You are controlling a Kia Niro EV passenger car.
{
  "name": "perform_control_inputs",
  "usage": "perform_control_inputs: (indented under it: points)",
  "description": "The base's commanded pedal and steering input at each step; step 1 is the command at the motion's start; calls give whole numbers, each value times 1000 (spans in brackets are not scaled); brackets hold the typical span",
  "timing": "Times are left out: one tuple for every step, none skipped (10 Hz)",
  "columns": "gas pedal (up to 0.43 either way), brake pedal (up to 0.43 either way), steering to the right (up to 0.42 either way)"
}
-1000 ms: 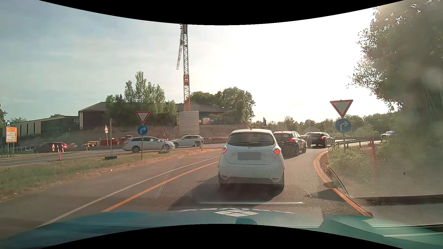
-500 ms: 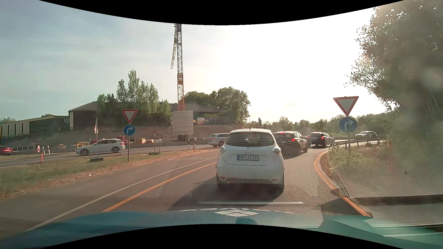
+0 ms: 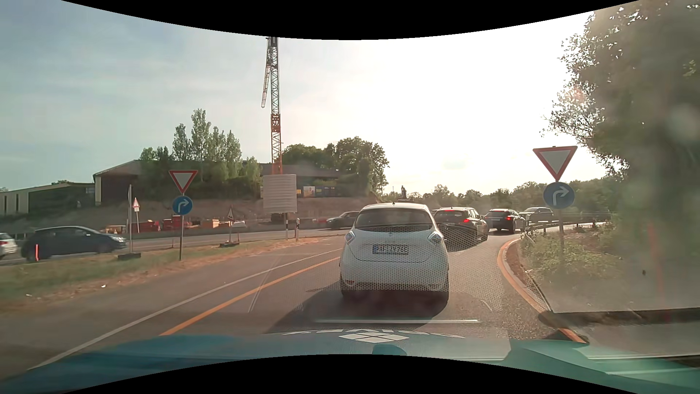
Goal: Follow the waypoints while adhering to traffic rules and regulations
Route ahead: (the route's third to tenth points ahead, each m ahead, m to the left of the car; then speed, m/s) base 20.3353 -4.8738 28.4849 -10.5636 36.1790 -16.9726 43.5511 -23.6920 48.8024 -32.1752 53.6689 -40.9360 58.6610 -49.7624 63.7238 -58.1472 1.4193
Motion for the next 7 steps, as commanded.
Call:
perform_control_inputs:
  points:
    - [0,213,112]
    - [0,207,112]
    - [0,213,112]
    - [0,213,113]
    - [0,213,114]
    - [0,207,114]
    - [0,128,114]
